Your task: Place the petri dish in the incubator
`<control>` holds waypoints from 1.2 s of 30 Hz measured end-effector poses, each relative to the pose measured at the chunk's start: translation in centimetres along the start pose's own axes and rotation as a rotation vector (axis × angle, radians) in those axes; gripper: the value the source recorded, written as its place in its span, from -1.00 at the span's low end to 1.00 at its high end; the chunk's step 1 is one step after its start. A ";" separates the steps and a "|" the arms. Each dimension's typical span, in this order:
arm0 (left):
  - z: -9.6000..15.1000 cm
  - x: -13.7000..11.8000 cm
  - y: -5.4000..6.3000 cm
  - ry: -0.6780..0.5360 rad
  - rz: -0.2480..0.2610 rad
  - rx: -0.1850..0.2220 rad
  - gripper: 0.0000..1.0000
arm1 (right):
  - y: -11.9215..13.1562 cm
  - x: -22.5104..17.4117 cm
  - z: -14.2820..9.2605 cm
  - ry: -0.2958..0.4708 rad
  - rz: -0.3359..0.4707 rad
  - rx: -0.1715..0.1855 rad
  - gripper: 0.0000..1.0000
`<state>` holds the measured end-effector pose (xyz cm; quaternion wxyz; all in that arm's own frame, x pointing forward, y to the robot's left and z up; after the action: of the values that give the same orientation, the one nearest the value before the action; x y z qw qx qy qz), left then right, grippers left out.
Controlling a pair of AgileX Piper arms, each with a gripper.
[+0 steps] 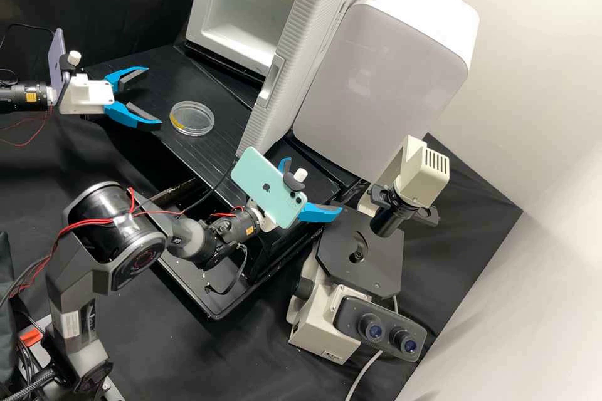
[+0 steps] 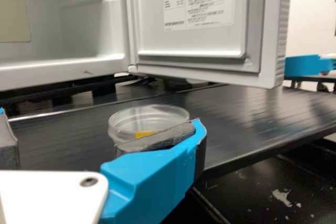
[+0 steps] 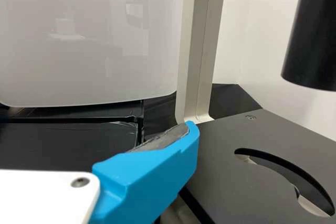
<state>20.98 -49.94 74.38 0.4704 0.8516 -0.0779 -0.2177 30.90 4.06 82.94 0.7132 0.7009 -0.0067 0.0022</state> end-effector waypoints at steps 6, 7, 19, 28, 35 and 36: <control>0.5 0.7 0.6 -0.015 0.029 0.028 1.00 | 0.0 0.0 0.0 0.000 0.000 0.000 1.00; 0.5 0.8 0.7 -0.015 0.034 0.028 1.00 | 0.0 0.0 0.0 0.000 0.000 0.000 1.00; 0.4 2.3 0.6 0.011 0.025 0.045 1.00 | 0.0 0.0 0.0 0.000 0.000 0.000 1.00; 0.2 2.6 -0.4 0.023 -0.027 0.057 1.00 | 0.0 0.0 0.0 0.000 0.000 0.000 1.00; 0.3 2.8 -1.2 0.027 -0.063 0.051 1.00 | 0.0 0.0 0.0 0.000 0.000 0.000 1.00; 0.4 2.8 -1.3 0.020 -0.062 0.051 1.00 | 0.0 0.0 0.0 0.000 0.000 0.000 1.00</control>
<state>23.23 -50.48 72.23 0.4424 0.8674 -0.0523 -0.2219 30.90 4.06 82.94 0.7132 0.7009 -0.0067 0.0022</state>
